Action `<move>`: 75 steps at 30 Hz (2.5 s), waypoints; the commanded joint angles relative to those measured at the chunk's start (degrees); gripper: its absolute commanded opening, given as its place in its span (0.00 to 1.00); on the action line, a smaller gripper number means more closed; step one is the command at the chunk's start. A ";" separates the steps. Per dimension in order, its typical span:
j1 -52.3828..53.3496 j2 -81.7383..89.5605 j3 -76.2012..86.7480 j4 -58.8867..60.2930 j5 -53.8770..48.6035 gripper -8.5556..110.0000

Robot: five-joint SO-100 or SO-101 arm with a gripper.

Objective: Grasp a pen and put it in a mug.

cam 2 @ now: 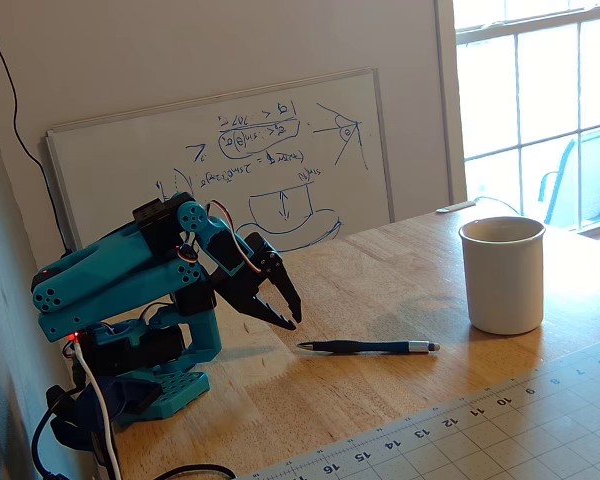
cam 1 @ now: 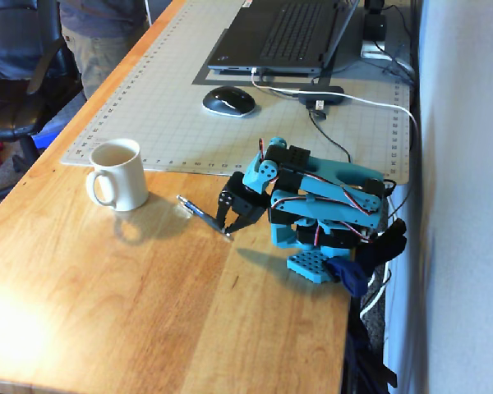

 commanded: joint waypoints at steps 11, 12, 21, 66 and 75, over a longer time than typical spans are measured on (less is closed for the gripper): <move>-0.44 0.53 -0.53 0.00 0.35 0.09; -0.44 0.53 -0.53 0.09 0.35 0.09; 0.26 0.18 -1.14 0.00 0.62 0.09; 16.35 -61.96 -37.09 -23.38 80.95 0.25; 15.82 -72.25 -36.91 -31.03 83.41 0.26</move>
